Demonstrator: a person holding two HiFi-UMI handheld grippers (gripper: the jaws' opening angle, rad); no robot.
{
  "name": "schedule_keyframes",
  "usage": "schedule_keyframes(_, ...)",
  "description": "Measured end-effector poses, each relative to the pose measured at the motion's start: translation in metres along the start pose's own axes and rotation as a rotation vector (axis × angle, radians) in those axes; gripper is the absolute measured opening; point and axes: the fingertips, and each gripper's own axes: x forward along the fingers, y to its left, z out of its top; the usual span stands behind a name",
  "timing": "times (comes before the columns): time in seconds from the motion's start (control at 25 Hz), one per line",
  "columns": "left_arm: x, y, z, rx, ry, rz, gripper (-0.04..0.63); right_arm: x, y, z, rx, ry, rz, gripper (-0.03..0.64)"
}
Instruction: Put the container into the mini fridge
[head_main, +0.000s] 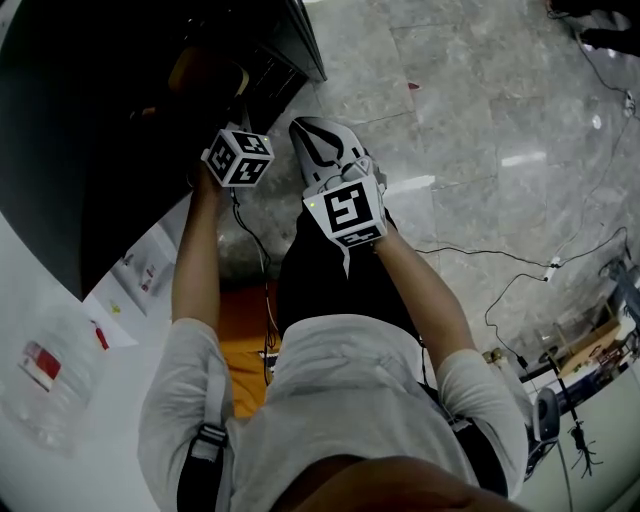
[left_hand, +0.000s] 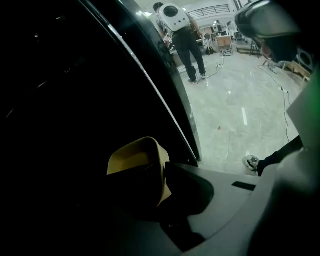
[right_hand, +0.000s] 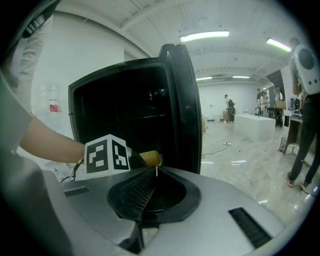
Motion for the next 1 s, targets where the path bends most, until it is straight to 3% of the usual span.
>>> schedule_keyframes(0.52,0.038,0.017,-0.017,0.045,0.023,-0.001,0.041,0.005,-0.006,-0.006,0.024,0.027,-0.039,0.04)
schedule_keyframes(0.92,0.051,0.017,-0.019,0.124,0.038,0.006,0.044,0.01,-0.013,-0.004,0.038,0.036,-0.074,0.04)
schedule_keyframes(1.0,0.053,0.017,-0.02,0.128,0.039,-0.001,0.079,0.012,-0.013,-0.004,0.04,0.045,-0.087,0.04)
